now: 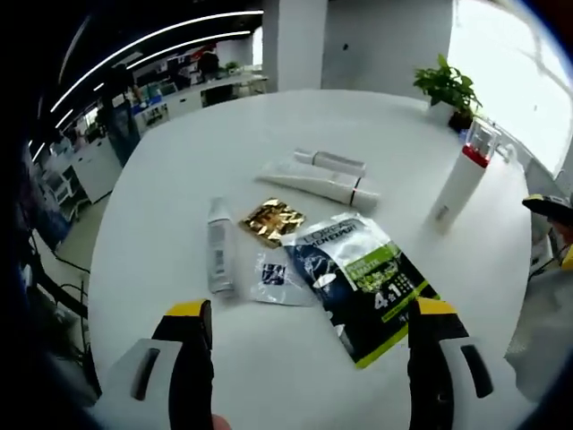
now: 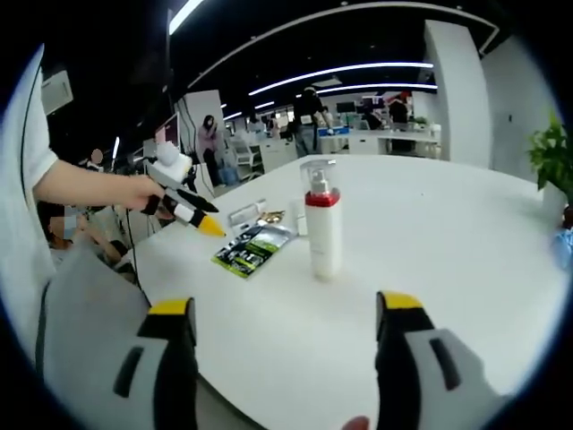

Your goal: Arrange the skincare products in the storage area until every visible bottle or jar stands upright without overlapping.

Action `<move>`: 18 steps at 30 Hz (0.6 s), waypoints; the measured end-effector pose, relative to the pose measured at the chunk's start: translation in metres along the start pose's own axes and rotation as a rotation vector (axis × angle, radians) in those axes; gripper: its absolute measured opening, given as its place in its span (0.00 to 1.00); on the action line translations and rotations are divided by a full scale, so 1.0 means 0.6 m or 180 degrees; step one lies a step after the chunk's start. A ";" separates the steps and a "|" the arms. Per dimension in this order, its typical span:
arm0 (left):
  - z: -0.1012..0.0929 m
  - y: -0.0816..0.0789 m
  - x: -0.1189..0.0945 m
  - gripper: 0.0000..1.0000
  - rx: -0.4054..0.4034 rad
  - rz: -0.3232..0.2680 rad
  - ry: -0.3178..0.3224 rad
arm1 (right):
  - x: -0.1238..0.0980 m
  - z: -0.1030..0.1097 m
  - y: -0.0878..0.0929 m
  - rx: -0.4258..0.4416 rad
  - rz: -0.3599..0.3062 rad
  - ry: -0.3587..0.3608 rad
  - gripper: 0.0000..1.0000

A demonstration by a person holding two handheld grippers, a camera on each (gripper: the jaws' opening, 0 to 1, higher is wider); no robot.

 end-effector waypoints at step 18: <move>0.080 -0.014 0.079 0.72 0.0109 0.0391 -0.0053 | -0.002 -0.011 0.003 -0.0016 0.0036 0.0107 0.82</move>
Point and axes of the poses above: the point that each gripper's makers call its tool centre point, and the gripper's own axes: x roughly forward along the fingers, z roughly to its left, y roughly out of its underside, the point moved 1 cm from there along -x, roughly backward along the fingers, and after that the axes turned 14 degrees about -z, right-handed, at the moved point
